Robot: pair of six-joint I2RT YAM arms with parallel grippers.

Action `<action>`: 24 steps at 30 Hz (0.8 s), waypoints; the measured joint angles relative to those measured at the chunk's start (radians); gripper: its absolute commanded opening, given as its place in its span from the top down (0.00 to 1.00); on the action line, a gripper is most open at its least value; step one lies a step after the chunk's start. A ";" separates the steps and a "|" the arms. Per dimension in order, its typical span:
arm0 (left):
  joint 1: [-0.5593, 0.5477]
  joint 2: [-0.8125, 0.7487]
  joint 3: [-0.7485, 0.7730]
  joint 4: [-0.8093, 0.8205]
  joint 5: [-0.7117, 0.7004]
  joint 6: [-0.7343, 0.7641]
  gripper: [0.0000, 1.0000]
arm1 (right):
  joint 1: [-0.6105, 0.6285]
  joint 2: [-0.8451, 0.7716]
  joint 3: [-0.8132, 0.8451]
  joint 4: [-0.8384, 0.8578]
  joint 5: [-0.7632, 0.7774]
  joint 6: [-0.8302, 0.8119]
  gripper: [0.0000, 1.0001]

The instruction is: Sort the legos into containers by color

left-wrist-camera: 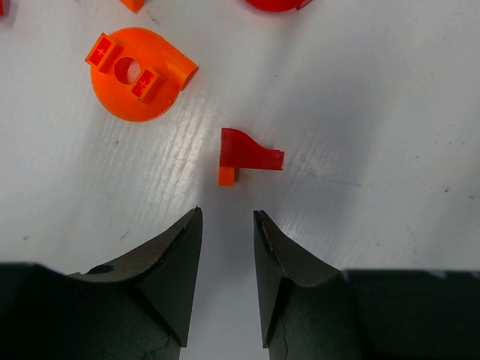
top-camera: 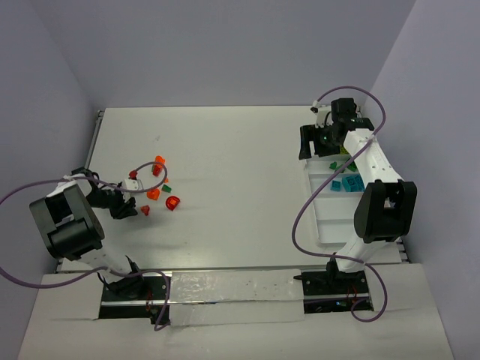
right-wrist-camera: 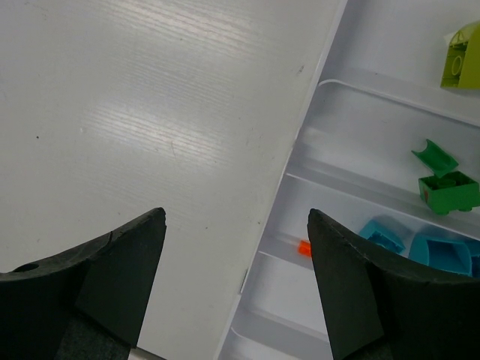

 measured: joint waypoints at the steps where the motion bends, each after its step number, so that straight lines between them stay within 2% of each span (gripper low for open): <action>1: -0.003 0.000 0.000 0.006 0.000 0.009 0.56 | 0.000 0.000 0.000 -0.002 0.000 0.000 0.16; 14: -0.078 0.031 -0.012 0.044 -0.002 0.075 0.59 | 0.000 0.000 0.000 -0.010 0.007 0.000 0.16; 24: -0.109 0.045 -0.010 0.044 0.004 0.063 0.77 | 0.000 0.000 0.000 -0.010 0.007 0.000 0.17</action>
